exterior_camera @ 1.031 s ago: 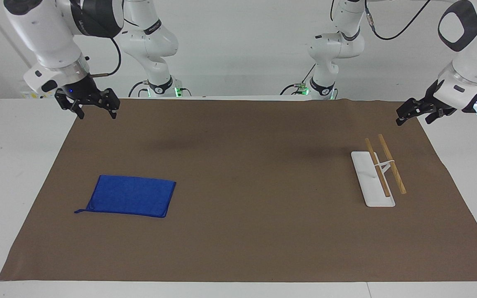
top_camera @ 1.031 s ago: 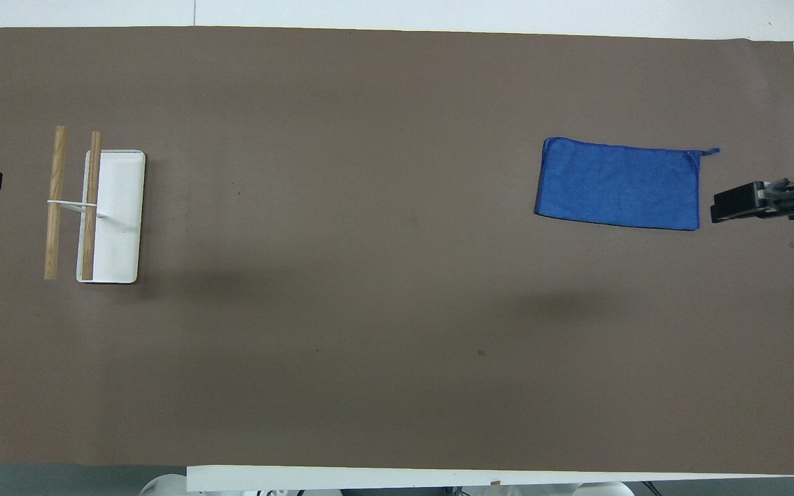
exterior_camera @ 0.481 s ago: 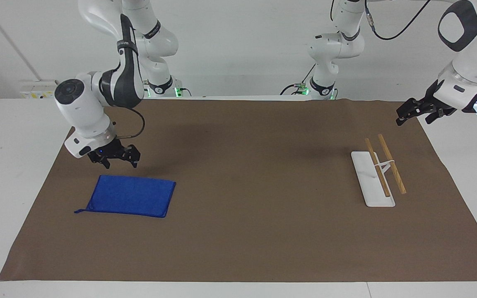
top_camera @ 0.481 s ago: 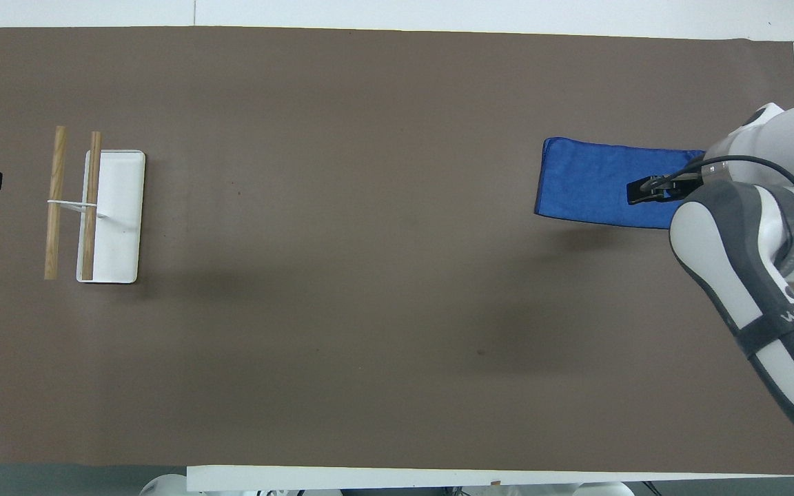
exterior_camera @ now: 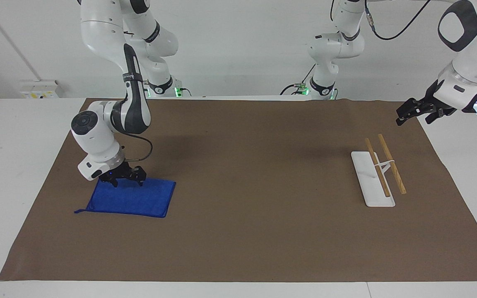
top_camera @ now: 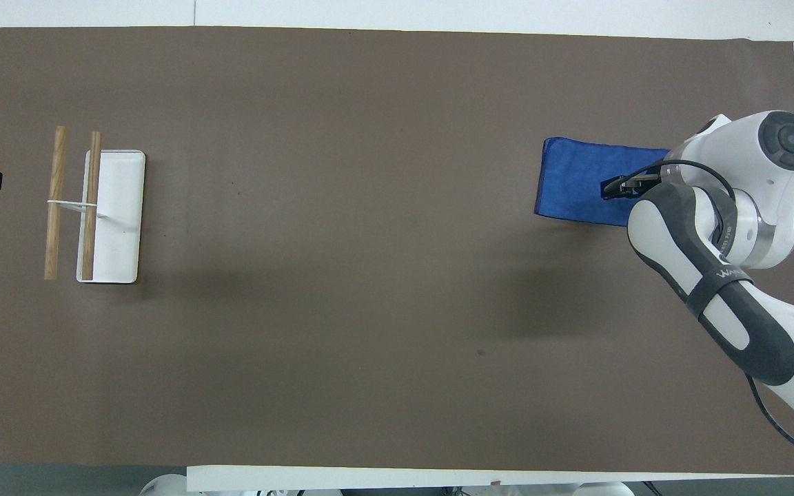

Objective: Right arm passes towel to left arm to hang
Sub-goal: 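Reach the right gripper to the blue towel's near edge and grasp it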

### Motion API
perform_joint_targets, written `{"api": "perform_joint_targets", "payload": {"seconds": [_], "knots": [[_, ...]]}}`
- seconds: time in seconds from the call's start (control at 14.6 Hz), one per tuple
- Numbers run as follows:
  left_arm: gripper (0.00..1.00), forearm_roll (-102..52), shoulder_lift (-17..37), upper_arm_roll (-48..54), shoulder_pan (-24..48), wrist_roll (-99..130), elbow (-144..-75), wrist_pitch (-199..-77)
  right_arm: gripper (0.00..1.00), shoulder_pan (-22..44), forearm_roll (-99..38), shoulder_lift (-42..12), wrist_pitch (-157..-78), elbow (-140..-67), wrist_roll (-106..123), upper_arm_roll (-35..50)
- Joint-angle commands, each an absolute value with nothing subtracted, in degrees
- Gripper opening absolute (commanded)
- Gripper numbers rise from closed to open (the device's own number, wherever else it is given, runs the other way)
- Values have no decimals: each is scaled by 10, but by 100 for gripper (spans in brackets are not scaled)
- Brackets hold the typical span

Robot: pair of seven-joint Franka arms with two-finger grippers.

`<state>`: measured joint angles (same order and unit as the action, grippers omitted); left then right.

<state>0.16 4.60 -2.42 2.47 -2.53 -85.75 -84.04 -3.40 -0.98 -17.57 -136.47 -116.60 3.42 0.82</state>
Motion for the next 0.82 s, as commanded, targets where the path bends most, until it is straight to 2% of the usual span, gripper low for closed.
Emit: {"api": "perform_joint_targets", "payload": {"seconds": [0.0, 0.21, 0.27, 0.34, 0.48, 0.62, 0.76], "knots": [[100, 4, 32, -22, 20, -28, -875, -853, 100, -38, -16, -184, -1373, -1165, 21, 11], [100, 4, 32, -22, 20, -29, -875, -853, 99, -33, -16, -188, -1365, -1165, 20, 11], [100, 4, 32, -22, 20, -28, -875, -853, 95, -33, -16, -188, -1365, -1165, 20, 11], [100, 4, 32, -22, 20, -28, -875, -853, 88, -34, -16, -187, -1364, -1166, 20, 11], [100, 4, 32, -22, 20, -28, -875, -853, 68, -36, -16, -187, -1361, -1167, 25, 11], [100, 4, 32, -22, 20, -29, -875, -853, 55, -36, -16, -185, -1361, -1172, 25, 11], [100, 4, 32, -22, 20, -28, -875, -853, 45, -36, -16, -184, -1361, -1177, 25, 11]]}}
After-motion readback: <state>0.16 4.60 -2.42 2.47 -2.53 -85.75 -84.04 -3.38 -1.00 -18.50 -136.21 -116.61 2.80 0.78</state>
